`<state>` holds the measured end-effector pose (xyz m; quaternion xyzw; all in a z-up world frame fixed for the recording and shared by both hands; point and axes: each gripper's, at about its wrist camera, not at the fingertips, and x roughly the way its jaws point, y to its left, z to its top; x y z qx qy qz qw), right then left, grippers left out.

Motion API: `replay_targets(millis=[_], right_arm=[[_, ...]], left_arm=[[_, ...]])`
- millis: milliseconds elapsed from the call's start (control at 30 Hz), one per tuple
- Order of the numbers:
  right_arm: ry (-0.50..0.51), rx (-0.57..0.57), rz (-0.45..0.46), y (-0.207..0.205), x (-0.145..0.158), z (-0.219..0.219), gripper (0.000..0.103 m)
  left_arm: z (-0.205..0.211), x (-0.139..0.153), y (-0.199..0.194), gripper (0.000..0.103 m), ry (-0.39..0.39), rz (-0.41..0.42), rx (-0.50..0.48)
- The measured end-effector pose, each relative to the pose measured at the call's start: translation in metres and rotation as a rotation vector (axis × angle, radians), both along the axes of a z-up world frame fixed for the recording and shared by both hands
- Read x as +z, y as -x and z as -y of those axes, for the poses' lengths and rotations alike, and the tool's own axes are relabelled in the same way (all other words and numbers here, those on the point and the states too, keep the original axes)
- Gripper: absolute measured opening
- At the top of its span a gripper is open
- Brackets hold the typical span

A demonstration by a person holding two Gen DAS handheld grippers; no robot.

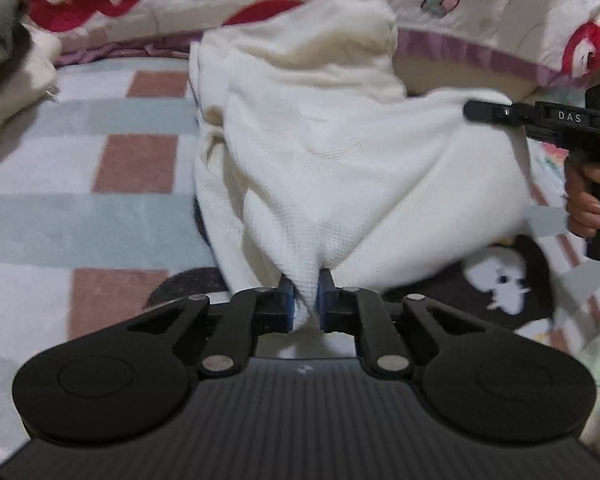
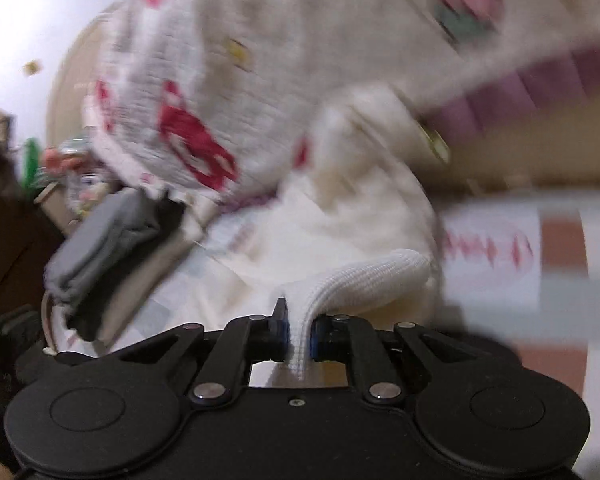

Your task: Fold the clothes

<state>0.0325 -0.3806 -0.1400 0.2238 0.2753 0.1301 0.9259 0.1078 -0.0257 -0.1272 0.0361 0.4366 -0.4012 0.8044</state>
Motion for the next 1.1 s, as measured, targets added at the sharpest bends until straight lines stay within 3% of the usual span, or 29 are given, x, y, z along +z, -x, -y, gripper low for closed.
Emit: replay_targets(millis=[67,200,267,300,333,400,433,567,733,767,800,833,867,900,933,967,1000,1100], right_arm=[[0.01,0.047,0.079,0.005,0.012,-0.003,0.011],[0.072,0.015,-0.036,0.001,-0.018,-0.003,0.011],[0.062,-0.023,-0.142,-0.002,-0.048,0.002,0.014],[0.039,-0.031,-0.166,-0.001,-0.056,0.005,0.014],[-0.004,-0.049,-0.162,0.004,-0.057,0.009,0.018],[-0.091,-0.082,-0.155,0.013,-0.059,0.016,0.021],[-0.13,-0.084,-0.156,0.016,-0.058,0.021,0.031],[-0.171,-0.086,-0.178,0.016,-0.059,0.032,0.037],[-0.194,-0.119,-0.148,0.001,-0.059,0.038,0.04],[-0.188,-0.116,-0.147,-0.003,-0.058,0.038,0.041],[-0.181,-0.112,-0.146,-0.007,-0.058,0.036,0.041],[-0.17,-0.106,-0.149,-0.012,-0.059,0.034,0.042],[-0.156,-0.099,-0.149,-0.015,-0.06,0.032,0.043],[-0.133,-0.093,-0.144,-0.018,-0.061,0.028,0.043],[-0.105,-0.083,-0.13,-0.02,-0.061,0.025,0.041],[-0.066,-0.063,-0.092,-0.018,-0.059,0.022,0.021],[-0.034,-0.049,-0.055,-0.016,-0.056,0.019,0.013],[-0.005,-0.048,0.052,-0.007,-0.045,0.014,0.013]], left_arm=[[-0.007,0.012,0.011,0.01,-0.028,0.014,-0.025],[-0.003,-0.006,0.016,0.017,-0.121,-0.018,0.005],[0.003,-0.016,0.02,0.028,-0.176,-0.024,0.023],[0.001,-0.017,0.02,0.04,-0.18,-0.036,0.051],[-0.001,-0.016,0.021,0.043,-0.183,-0.048,0.079],[-0.012,-0.01,0.017,0.046,-0.084,-0.064,0.133],[-0.015,-0.005,0.012,0.048,-0.03,-0.065,0.149],[-0.009,0.01,-0.018,0.063,0.101,0.036,0.147],[0.024,-0.012,-0.068,0.064,0.089,0.017,0.121],[0.031,-0.02,-0.077,0.064,0.066,0.012,0.125],[0.035,-0.025,-0.078,0.056,0.057,0.011,0.107],[0.04,-0.029,-0.079,0.023,0.048,0.01,0.089],[0.044,-0.034,-0.081,0.011,0.04,0.009,0.071],[0.049,-0.038,-0.082,0.009,0.031,0.01,0.053],[0.049,-0.031,-0.075,0.007,0.026,0.07,0.04],[0.048,-0.024,-0.068,0.007,0.021,0.13,0.028],[0.048,-0.016,-0.061,0.007,0.017,0.189,0.016],[0.041,0.006,-0.057,0.007,0.061,0.275,0.048]])
